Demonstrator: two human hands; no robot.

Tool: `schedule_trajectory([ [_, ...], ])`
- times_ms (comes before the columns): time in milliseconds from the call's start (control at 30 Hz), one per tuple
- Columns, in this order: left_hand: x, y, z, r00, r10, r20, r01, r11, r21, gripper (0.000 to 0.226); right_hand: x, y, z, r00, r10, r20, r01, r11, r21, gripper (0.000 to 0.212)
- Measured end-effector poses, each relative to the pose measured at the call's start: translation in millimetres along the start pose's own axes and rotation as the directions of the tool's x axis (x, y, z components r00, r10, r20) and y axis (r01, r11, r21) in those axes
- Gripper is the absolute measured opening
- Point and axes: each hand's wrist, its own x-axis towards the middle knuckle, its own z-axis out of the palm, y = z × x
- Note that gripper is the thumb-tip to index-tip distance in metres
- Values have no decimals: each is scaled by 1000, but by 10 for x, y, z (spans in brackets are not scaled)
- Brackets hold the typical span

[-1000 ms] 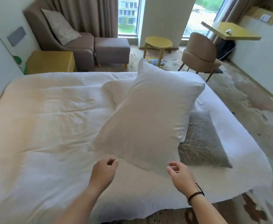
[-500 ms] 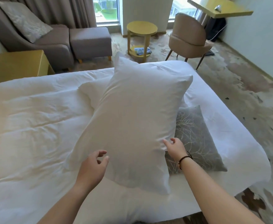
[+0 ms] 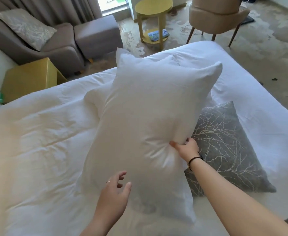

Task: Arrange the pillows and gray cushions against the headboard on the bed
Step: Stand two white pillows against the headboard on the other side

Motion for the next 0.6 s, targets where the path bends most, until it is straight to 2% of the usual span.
schedule_trajectory([
  [67,20,38,20,1000,-9,-3,9,1000,6,32,64,-37,-21,999,8,48,-6,999,-46,35],
  [100,29,67,31,1000,-13,-4,13,1000,14,30,81,-44,-23,998,-5,63,9,998,-62,30],
  [233,17,185,52,1000,-10,-12,10,998,56,25,28,-114,2,993,-91,79,103,981,-162,43],
  [367,-60,312,26,997,64,-37,-57,986,154,35,-319,-393,54,948,-262,183,304,916,-263,53],
  [500,-99,541,-9,955,267,-127,-214,920,327,63,-941,-710,198,869,-364,335,423,898,-123,43],
  [600,-105,676,-70,888,391,-244,-265,866,423,78,-1468,-1019,448,763,-505,403,570,820,-52,47],
])
